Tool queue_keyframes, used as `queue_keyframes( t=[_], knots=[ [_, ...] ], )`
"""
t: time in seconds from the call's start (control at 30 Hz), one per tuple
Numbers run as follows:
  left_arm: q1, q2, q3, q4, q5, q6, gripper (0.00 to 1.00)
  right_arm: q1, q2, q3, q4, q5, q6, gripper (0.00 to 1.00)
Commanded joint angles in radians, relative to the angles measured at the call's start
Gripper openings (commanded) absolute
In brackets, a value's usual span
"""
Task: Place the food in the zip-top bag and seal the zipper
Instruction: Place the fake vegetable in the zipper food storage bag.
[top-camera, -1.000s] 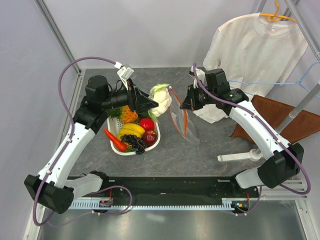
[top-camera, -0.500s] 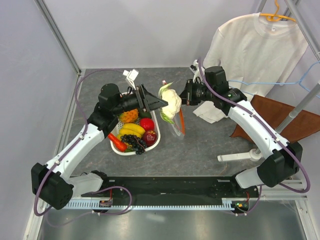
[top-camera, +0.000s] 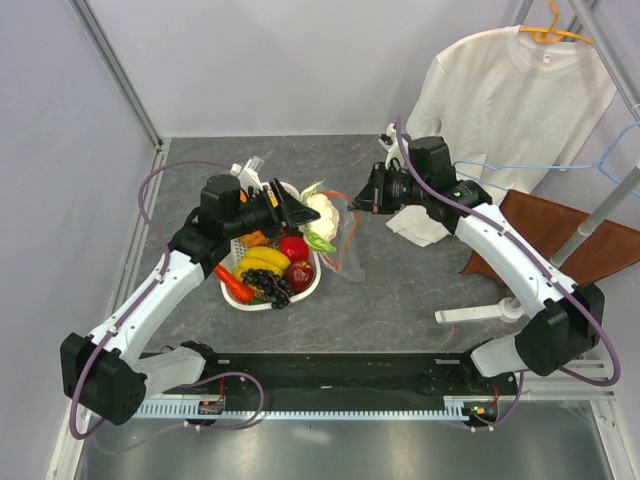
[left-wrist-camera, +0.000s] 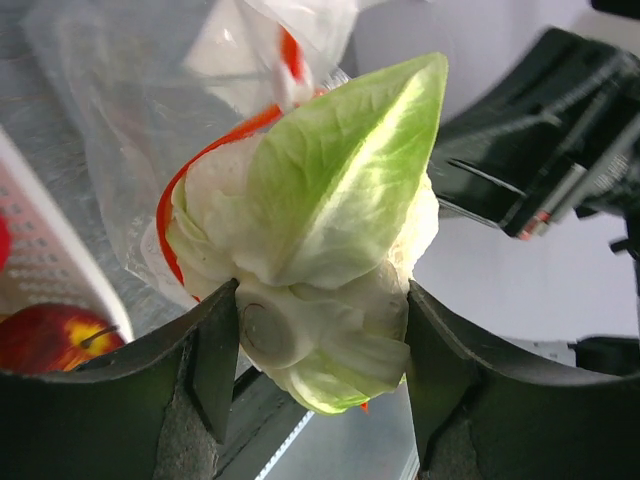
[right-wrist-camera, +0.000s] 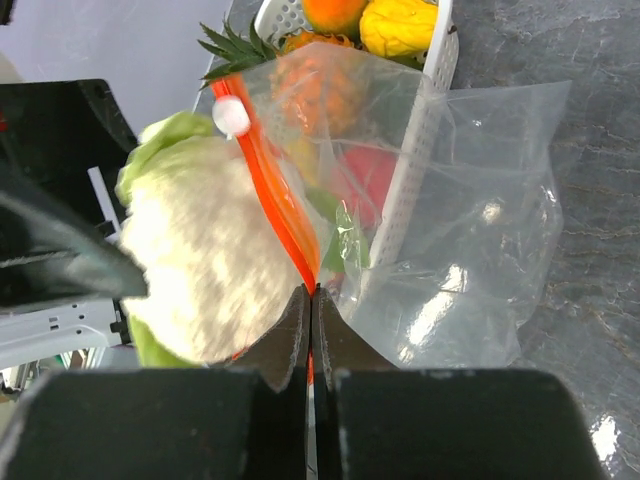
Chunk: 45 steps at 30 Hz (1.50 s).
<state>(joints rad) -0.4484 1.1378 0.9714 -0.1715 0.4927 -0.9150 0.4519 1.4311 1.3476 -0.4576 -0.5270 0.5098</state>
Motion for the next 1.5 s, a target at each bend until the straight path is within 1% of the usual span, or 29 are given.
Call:
queue_keyframes(
  t=[0.0,0.07,0.17,0.2,0.3,0.43,0.47,0.57,0.6,0.73,0.9,1.03,1.1,1.2,1.23,1.3,1.33,1.37,1.4,1.47],
  knots=[
    [0.011,0.014,0.090,-0.131,-0.107,0.025,0.10,0.002,-0.054,-0.013,0.053,-0.014,0.012,0.00],
    [-0.004,0.019,0.137,-0.178,-0.126,0.097,0.10,0.002,-0.055,-0.019,0.071,-0.024,0.028,0.00],
    [-0.048,0.014,0.168,-0.220,-0.201,0.200,0.10,0.005,-0.046,-0.034,0.114,-0.054,0.065,0.00],
    [-0.073,0.011,0.171,-0.224,-0.247,0.221,0.11,0.007,-0.043,-0.034,0.120,-0.060,0.075,0.00],
    [-0.110,0.004,0.177,-0.220,-0.330,0.310,0.10,0.021,-0.034,-0.031,0.149,-0.087,0.099,0.00],
    [-0.168,-0.007,0.178,-0.169,-0.423,0.434,0.11,0.045,-0.024,-0.036,0.178,-0.110,0.128,0.00],
    [-0.183,-0.006,0.178,-0.157,-0.466,0.452,0.12,0.047,-0.026,-0.041,0.184,-0.123,0.137,0.00],
    [-0.217,0.013,0.179,-0.152,-0.490,0.502,0.14,0.050,-0.021,-0.041,0.203,-0.134,0.159,0.00],
    [-0.233,0.020,0.181,-0.154,-0.520,0.518,0.15,0.050,-0.020,-0.039,0.206,-0.139,0.164,0.00],
    [-0.266,0.042,0.190,-0.178,-0.563,0.620,0.16,0.047,-0.012,-0.015,0.217,-0.140,0.171,0.00],
    [-0.294,0.068,0.202,-0.232,-0.575,0.711,0.17,0.044,-0.001,0.008,0.241,-0.166,0.190,0.00],
    [-0.323,0.086,0.208,-0.262,-0.586,0.784,0.20,0.044,0.006,0.005,0.272,-0.188,0.216,0.00],
    [-0.326,0.106,0.227,-0.289,-0.572,0.824,0.23,0.044,0.005,0.008,0.275,-0.192,0.217,0.00],
    [-0.325,0.125,0.251,-0.348,-0.560,0.854,0.24,0.042,0.000,0.005,0.278,-0.197,0.214,0.00],
    [-0.326,0.122,0.248,-0.359,-0.530,0.864,0.26,0.042,0.000,0.002,0.277,-0.199,0.216,0.00],
    [-0.323,0.111,0.244,-0.364,-0.505,0.858,0.32,0.042,-0.001,-0.005,0.284,-0.205,0.219,0.00],
    [-0.323,0.099,0.243,-0.362,-0.459,0.860,0.33,0.042,0.000,-0.010,0.287,-0.214,0.222,0.00],
    [-0.323,0.099,0.248,-0.365,-0.439,0.869,0.38,0.044,0.000,-0.011,0.289,-0.217,0.223,0.00],
    [-0.325,0.097,0.253,-0.368,-0.424,0.870,0.45,0.042,0.002,-0.013,0.293,-0.220,0.225,0.00],
    [-0.323,0.109,0.279,-0.405,-0.382,0.899,0.49,0.042,0.002,-0.016,0.301,-0.234,0.228,0.00]
  ],
)
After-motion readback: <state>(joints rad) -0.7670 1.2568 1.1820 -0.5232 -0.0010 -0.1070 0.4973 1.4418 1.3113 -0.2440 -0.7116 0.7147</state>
